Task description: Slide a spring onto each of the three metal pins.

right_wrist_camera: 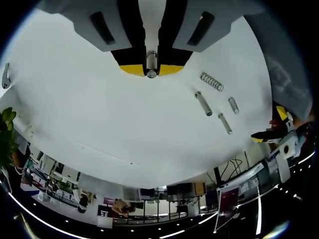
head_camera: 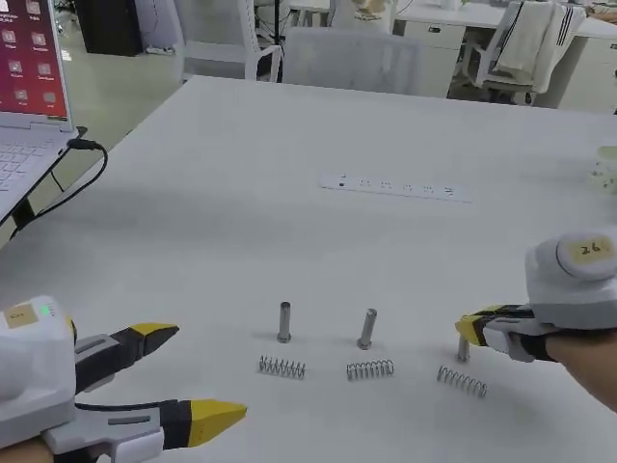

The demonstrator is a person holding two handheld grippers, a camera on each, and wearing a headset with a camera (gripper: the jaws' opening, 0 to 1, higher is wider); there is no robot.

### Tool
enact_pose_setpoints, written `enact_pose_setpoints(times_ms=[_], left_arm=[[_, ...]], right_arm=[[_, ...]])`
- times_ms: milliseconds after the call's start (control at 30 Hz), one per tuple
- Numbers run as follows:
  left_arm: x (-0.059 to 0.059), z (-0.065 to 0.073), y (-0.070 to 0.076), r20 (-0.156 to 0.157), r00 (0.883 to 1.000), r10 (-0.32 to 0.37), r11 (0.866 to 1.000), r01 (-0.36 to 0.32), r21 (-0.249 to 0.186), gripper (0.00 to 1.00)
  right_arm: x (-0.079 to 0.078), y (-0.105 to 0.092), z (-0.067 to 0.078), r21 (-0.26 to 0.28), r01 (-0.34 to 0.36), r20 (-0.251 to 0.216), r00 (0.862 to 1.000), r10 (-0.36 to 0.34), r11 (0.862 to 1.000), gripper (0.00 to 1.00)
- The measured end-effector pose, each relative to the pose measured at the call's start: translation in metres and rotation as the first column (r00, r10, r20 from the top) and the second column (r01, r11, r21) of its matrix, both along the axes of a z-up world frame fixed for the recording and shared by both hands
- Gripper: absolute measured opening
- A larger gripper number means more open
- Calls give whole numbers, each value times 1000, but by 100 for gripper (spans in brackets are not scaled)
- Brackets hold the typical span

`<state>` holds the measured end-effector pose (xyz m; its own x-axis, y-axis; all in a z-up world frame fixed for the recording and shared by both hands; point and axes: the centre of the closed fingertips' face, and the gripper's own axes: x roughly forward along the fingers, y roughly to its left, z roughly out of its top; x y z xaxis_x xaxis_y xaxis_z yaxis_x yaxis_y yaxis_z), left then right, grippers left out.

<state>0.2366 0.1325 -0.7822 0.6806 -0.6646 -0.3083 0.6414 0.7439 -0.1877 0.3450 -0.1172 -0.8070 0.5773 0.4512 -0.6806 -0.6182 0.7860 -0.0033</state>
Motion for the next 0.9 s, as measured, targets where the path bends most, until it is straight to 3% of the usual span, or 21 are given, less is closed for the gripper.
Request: enact_pose_setpoints(times_ms=[400, 900], left_arm=[[0, 0, 1, -1, 1000, 1, 1000, -1, -2, 77], [1, 0, 0, 0, 1000, 1, 1000, -1, -9, 77]], right_arm=[[-3, -6, -1, 11, -7, 3, 1000, 7, 1000, 6], [-3, -6, -2, -19, -26, 5, 1000, 26, 999, 6]])
